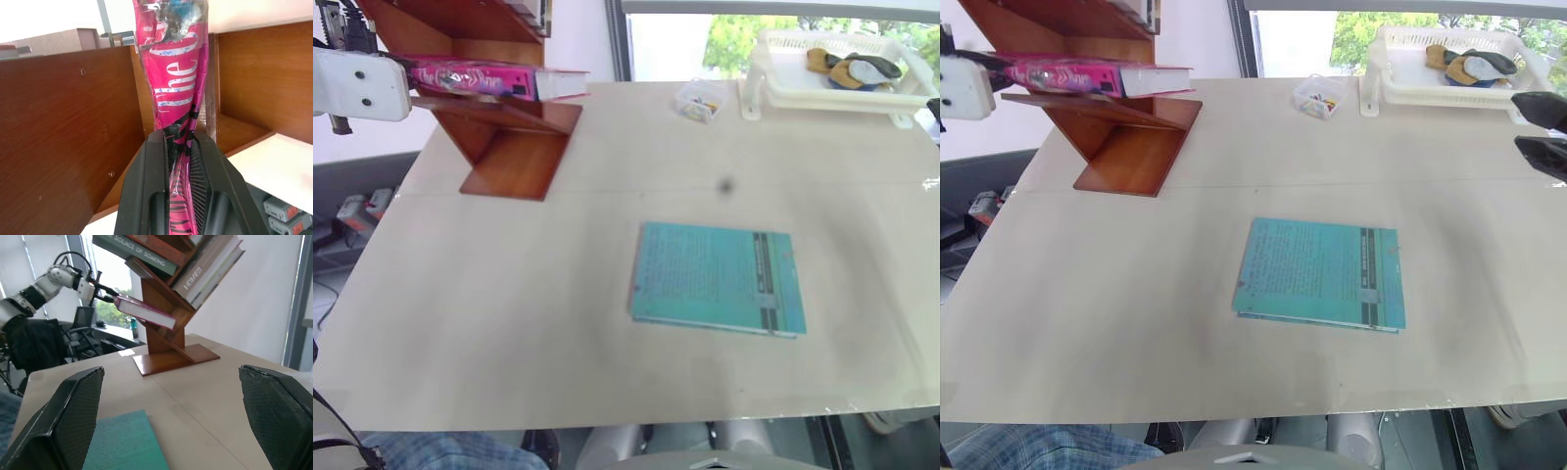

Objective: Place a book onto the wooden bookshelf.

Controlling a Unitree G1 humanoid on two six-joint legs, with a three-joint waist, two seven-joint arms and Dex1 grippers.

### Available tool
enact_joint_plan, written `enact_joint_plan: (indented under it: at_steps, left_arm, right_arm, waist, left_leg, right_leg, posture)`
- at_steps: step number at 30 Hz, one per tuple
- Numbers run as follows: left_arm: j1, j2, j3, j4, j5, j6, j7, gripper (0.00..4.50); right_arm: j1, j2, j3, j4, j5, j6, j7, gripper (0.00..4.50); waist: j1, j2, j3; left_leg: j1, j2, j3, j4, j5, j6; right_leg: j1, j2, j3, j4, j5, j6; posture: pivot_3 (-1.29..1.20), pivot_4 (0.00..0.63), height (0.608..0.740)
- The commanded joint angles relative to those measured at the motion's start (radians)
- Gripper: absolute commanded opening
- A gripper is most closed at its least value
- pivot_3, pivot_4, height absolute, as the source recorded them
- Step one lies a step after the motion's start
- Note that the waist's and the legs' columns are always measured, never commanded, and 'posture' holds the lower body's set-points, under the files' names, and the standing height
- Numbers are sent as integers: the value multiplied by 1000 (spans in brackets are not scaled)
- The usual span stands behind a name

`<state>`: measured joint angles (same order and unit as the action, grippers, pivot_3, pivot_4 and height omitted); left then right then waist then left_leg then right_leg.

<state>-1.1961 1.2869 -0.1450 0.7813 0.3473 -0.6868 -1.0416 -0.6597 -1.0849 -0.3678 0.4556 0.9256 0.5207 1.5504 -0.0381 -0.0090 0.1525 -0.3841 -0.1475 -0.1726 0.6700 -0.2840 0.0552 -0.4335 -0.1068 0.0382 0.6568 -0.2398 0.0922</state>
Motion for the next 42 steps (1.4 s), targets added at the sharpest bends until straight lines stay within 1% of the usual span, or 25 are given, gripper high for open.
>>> enact_joint_plan:
  at_steps: [1, 8, 13, 14, 15, 16, 17, 18, 19, 22, 30, 34, 35, 37, 38, 40, 42]
  left_arm:
    - [-68, -1, -11, 60, 38, -31, 35, 138]
    - [-108, -26, -34, 108, 46, -29, 17, 138]
    - [-126, -16, -53, 150, 89, -20, 40, 138]
    - [-130, -12, -56, 160, 103, -19, 52, 1157]
    - [-134, -9, -59, 170, 117, -15, 63, 1496]
    - [-138, -6, -62, 181, 130, -11, 72, 1974]
    - [-142, -3, -66, 190, 142, -10, 83, 2729]
    - [-148, -1, -70, 200, 157, -11, 99, 2950]
    - [-153, 2, -74, 211, 168, -8, 108, 3466]
    - [-167, 15, -95, 245, 214, -7, 146, 4439]
    - [-189, 34, -113, 279, 264, 13, 174, 4439]
    - [-197, 47, -85, 267, 225, 1, 167, 4439]
    - [-202, 41, -56, 271, 173, 5, 133, 4439]
    - [-212, 7, 50, 267, -25, 82, -39, 4439]
    - [-222, -1, 104, 251, -120, 148, -123, 4439]
    - [-219, 18, 159, 202, -219, 257, -246, 4439]
    - [-198, 37, 194, 157, -281, 317, -309, 4439]
  right_arm:
    - [-25, -5, -41, -31, 33, 19, 64, 4500]
    - [-9, 7, -64, -64, 68, 58, 64, 4500]
    - [-12, 20, -77, -70, 63, 65, 64, 4500]
    - [-11, 22, -79, -71, 58, 63, 64, 4500]
    - [-10, 22, -81, -71, 55, 63, 64, 4500]
    - [-9, 23, -83, -71, 52, 60, 63, 4500]
    - [-8, 23, -85, -70, 50, 59, 62, 4500]
    - [-7, 22, -87, -70, 48, 58, 62, 4500]
    - [-6, 22, -88, -70, 47, 58, 62, 4500]
    - [2, 20, -96, -74, 46, 60, 62, 4500]
    - [18, 19, -113, -78, 33, 54, 55, 4500]
    - [16, 20, -118, -82, 31, 58, 56, 4500]
    - [15, 20, -118, -81, 30, 57, 56, 4500]
    - [22, 14, -117, -82, 19, 50, 55, 4500]
    - [30, 5, -117, -80, 9, 43, 59, 4500]
    - [39, -19, -128, -65, 3, 44, 63, 4500]
    - [45, -44, -135, -53, -1, 43, 64, 4500]
  waist:
    - [0, 0, 0]
    - [-3, 0, 0]
    - [-5, 0, 0]
    - [-6, 0, 0]
    - [-5, 0, 0]
    - [-5, 0, 0]
    - [-5, 0, 0]
    - [-5, 0, 0]
    - [-5, 0, 0]
    - [-4, 0, 0]
    - [-4, 0, 0]
    - [-5, 0, 0]
    - [-5, 0, 0]
    - [-4, -1, -1]
    - [-5, -1, -1]
    - [-6, -1, -1]
    - [-9, -1, -1]
  left_leg:
    - [0, 0, 0, 0, 0, 0]
    - [-1, 0, 0, 0, 0, 0]
    - [-3, 0, 1, 1, 0, 0]
    - [-3, 0, 1, 0, 0, 0]
    - [-3, 0, 2, 1, 0, 0]
    - [-3, 0, 2, 1, 0, 0]
    - [-3, 0, 2, 1, 0, 0]
    - [-3, -1, 2, 1, 0, 0]
    - [-3, -1, 2, 1, 0, 0]
    - [-3, -1, 2, 1, 0, 0]
    - [-3, -1, 2, 1, 0, 0]
    - [-3, -1, 2, 1, 0, 0]
    - [-3, -1, 2, 1, 0, 0]
    - [-4, -1, 1, 1, 0, 0]
    - [-5, -1, 1, 2, 0, 0]
    - [-12, -1, 0, 7, 0, 0]
    - [-14, -1, 0, 10, -1, 2]
  right_leg:
    - [0, 0, 0, 0, 0, 0]
    - [-1, 0, 0, 3, 0, 0]
    - [-5, -1, 0, 4, 0, 0]
    - [-6, -1, 0, 4, 0, 0]
    - [-6, -1, 0, 4, 0, 0]
    - [-6, -1, 0, 4, 0, 0]
    - [-6, -1, 0, 4, 0, 0]
    - [-6, -1, 0, 4, 0, 0]
    - [-6, -1, 0, 4, 0, 0]
    - [-6, -1, 0, 4, 0, 0]
    - [-6, -1, 0, 5, 0, 0]
    - [-7, -1, 0, 5, 0, 0]
    - [-7, -1, 0, 5, 0, 0]
    - [-7, -1, 0, 5, 0, 0]
    - [-8, -1, -1, 6, 0, 0]
    - [-13, -1, -2, 7, 0, 0]
    - [-14, -2, -4, 8, 0, 0]
  posture:
    - [0, 150, 740]
    - [0, 150, 740]
    - [0, 150, 740]
    - [0, 150, 740]
    - [0, 150, 740]
    - [0, 150, 740]
    - [0, 150, 740]
    - [0, 150, 740]
    - [0, 150, 740]
    - [0, 150, 740]
    - [0, 150, 740]
    - [0, 150, 740]
    - [0, 150, 740]
    - [0, 150, 740]
    - [0, 150, 740]
    - [0, 150, 740]
    - [0, 150, 740]
